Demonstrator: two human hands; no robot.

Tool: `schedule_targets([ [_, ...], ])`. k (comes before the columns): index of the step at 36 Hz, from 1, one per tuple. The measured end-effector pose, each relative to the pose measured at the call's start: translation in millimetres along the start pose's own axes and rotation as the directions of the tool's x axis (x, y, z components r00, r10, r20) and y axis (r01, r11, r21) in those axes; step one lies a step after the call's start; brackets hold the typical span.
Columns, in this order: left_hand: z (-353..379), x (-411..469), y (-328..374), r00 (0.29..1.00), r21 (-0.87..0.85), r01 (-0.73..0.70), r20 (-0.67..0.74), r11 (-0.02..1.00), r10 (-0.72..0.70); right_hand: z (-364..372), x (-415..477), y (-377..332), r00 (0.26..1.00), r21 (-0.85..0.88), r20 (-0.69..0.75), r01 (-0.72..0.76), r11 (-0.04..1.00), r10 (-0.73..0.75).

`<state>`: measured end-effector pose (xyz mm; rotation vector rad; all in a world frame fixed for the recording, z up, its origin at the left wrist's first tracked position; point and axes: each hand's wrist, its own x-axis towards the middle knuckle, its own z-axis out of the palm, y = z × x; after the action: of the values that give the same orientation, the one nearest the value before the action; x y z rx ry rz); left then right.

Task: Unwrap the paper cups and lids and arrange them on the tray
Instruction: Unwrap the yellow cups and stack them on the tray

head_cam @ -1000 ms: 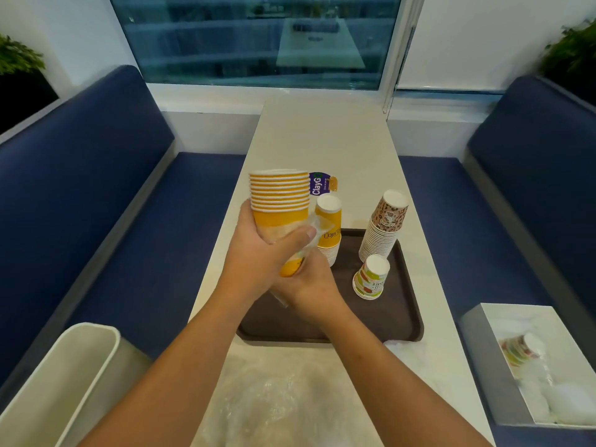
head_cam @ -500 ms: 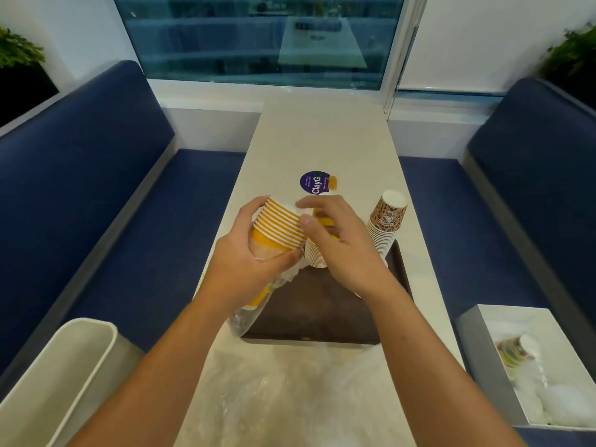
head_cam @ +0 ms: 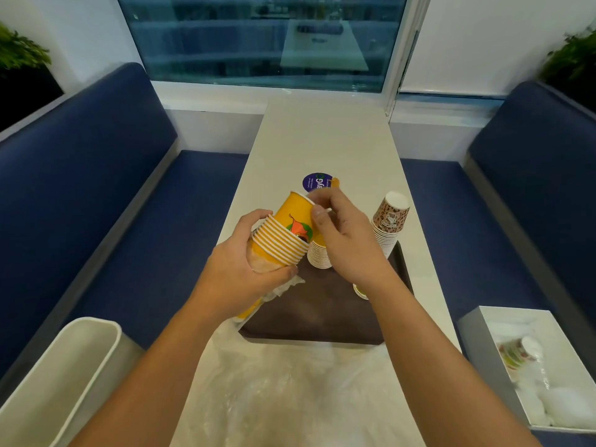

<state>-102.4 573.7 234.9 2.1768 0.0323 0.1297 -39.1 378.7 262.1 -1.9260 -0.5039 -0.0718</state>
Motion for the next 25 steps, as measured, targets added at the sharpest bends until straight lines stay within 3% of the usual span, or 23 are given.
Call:
schedule_targets([
  [3, -3, 0, -2, 1.000, -0.006, 0.008, 0.008, 1.000, -0.008, -3, -1, -1, 0.973, -0.218, 0.161, 0.201, 0.955, -0.168],
  [6, -6, 2, -4, 1.000, -0.017, 0.017, 0.020, 1.000, -0.016, -2, 3, 3, 0.912, -0.544, 0.370, 0.366, 0.755, -0.176],
  [8, -7, 4, -3, 0.999, 0.004, 0.015, 0.042, 1.000, -0.015, 0, 8, 9, 0.900, -0.647, 0.380, 0.425, 0.633, -0.215],
  [11, -7, 8, -3, 0.998, -0.002, 0.024, 0.054, 1.000, -0.024, -4, 20, 20, 0.911, -0.717, 0.266, 0.406, 0.567, -0.316],
  [14, -8, 12, -5, 0.999, -0.032, 0.047, 0.020, 0.998, -0.047, -13, 33, 32, 0.927, -0.761, 0.043, 0.273, 0.589, -0.373],
  [17, -8, 18, -5, 0.998, -0.063, 0.068, 0.005, 0.996, -0.068, -18, 46, 45, 0.927, -0.707, -0.181, 0.109, 0.698, -0.328],
  [22, -3, 29, -5, 0.996, -0.079, 0.088, -0.009, 0.993, -0.089, -7, 66, 67, 0.897, -0.385, -0.441, -0.159, 0.909, -0.030],
  [25, 3, 35, -7, 0.994, -0.085, 0.109, -0.016, 0.990, -0.111, 7, 70, 81, 0.872, -0.198, -0.459, -0.286, 0.937, 0.169],
])
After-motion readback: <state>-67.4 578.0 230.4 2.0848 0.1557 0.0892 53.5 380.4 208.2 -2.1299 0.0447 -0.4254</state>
